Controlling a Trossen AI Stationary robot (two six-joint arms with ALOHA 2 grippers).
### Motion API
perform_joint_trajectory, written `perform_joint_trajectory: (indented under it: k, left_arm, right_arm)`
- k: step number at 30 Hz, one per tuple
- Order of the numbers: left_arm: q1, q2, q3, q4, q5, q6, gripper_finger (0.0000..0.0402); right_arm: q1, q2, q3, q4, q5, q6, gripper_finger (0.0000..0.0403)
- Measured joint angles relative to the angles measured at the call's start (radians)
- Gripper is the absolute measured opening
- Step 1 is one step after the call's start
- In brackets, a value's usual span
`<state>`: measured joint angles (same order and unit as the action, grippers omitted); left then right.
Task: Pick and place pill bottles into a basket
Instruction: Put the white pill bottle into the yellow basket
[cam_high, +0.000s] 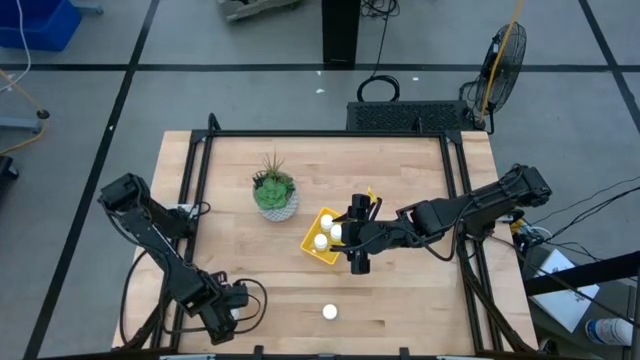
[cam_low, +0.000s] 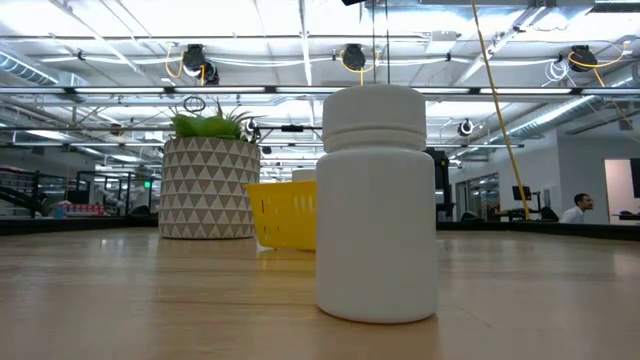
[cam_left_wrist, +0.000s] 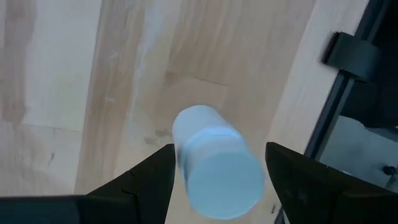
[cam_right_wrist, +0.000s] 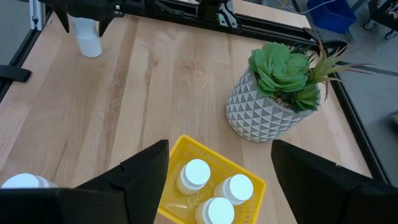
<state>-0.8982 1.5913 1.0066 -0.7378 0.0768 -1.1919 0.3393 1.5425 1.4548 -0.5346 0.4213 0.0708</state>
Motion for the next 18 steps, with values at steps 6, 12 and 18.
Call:
perform_joint_trajectory:
  k: [6, 12, 18]
  left_arm:
    - [0.000, 0.000, 0.000, 0.000, 0.012, -0.006, 0.0253]
    - [0.000, 0.000, 0.000, 0.000, 0.012, -0.008, 0.0253]
    - [-0.001, 0.036, 0.000, 0.008, 0.054, -0.004, 0.0253]
  right_arm:
    - [0.000, 0.000, 0.000, 0.000, 0.000, 0.000, 0.0274]
    - [0.000, 0.000, 0.000, 0.000, 0.000, 0.000, 0.0274]
    - [0.000, 0.000, 0.000, 0.000, 0.000, 0.000, 0.0274]
